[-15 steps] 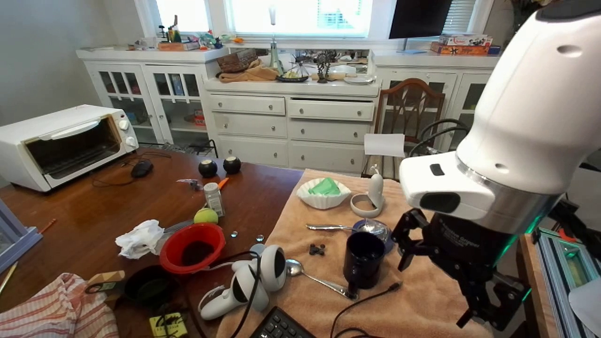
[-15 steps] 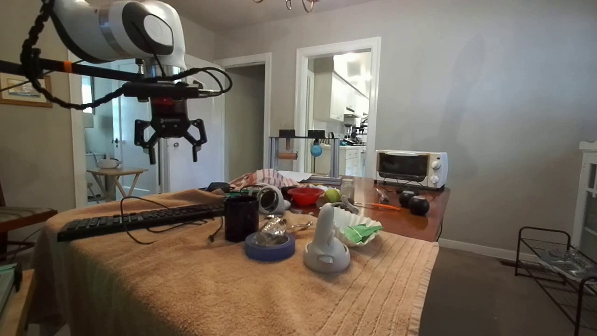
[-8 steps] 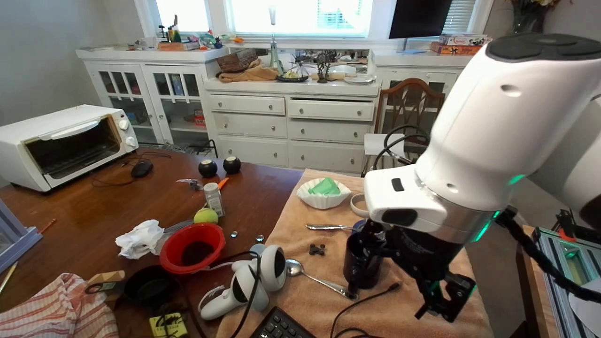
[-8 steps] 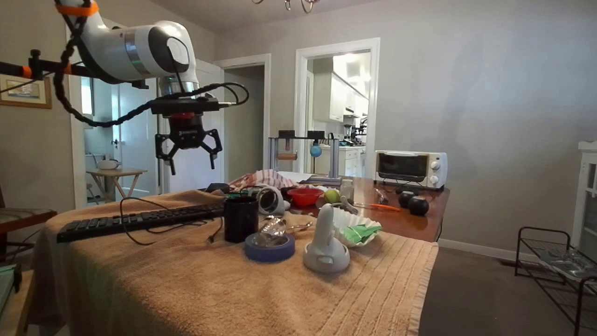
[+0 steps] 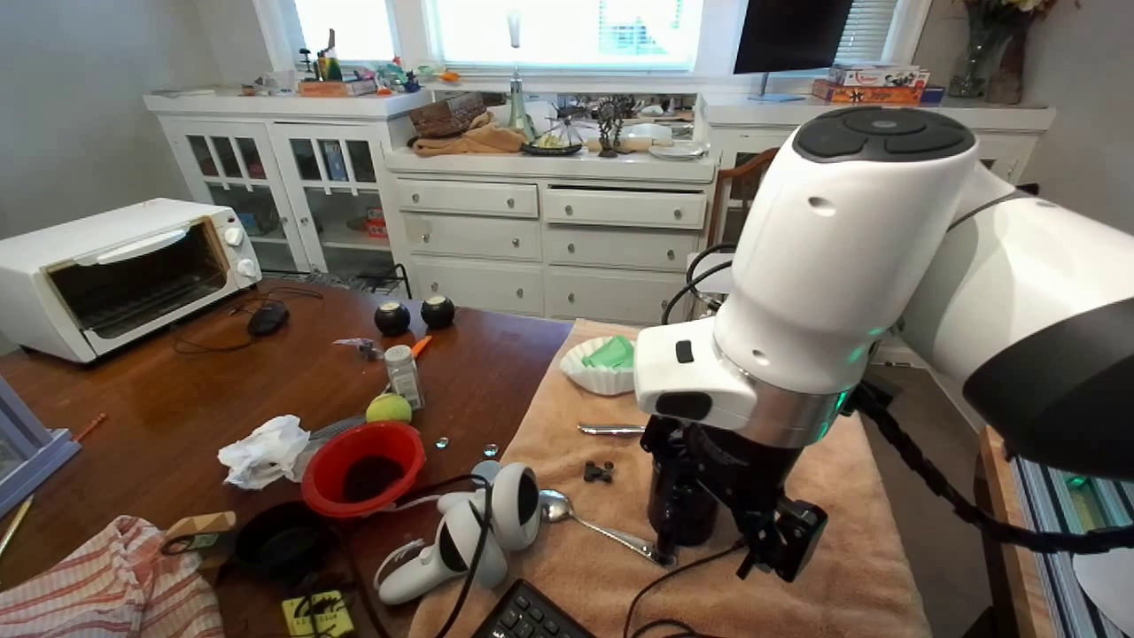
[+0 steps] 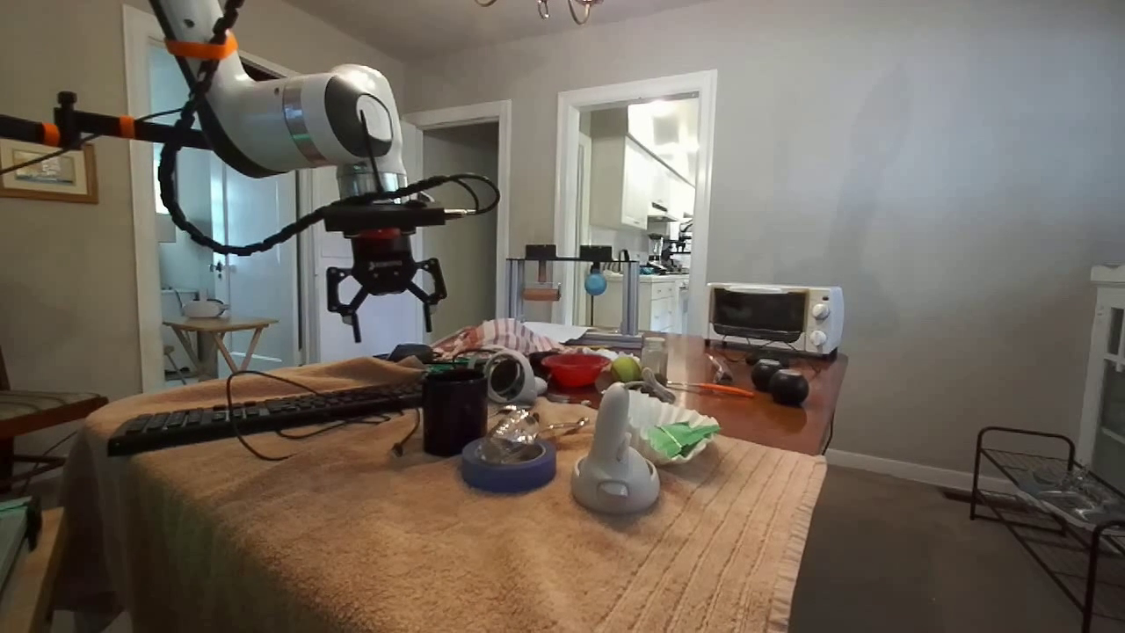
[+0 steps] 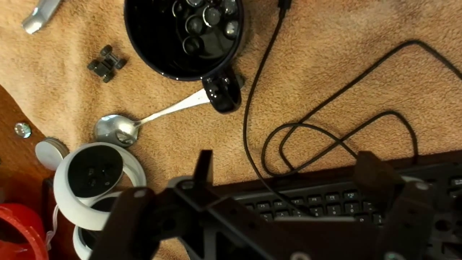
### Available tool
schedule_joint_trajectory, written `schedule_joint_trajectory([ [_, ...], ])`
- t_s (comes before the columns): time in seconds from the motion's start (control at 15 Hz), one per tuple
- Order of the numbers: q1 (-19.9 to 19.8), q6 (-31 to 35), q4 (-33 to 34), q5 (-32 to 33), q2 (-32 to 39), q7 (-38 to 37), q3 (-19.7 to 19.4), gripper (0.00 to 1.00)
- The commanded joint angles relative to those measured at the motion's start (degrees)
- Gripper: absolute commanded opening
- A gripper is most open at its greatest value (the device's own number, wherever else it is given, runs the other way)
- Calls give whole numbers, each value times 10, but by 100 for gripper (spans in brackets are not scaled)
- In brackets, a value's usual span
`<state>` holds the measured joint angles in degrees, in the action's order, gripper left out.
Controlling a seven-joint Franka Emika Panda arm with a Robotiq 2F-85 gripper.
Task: Put the end of the cable in the black cup
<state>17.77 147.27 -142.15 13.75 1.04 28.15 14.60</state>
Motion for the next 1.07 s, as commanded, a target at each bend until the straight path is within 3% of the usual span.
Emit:
schedule_joint_trajectory([
  [0.0,-6,13,-5,-22,2,24,9,100],
  [0.6,-25,82,23,-109,116,219,48,100],
  [1.0,-52,116,70,-75,180,242,48,100],
])
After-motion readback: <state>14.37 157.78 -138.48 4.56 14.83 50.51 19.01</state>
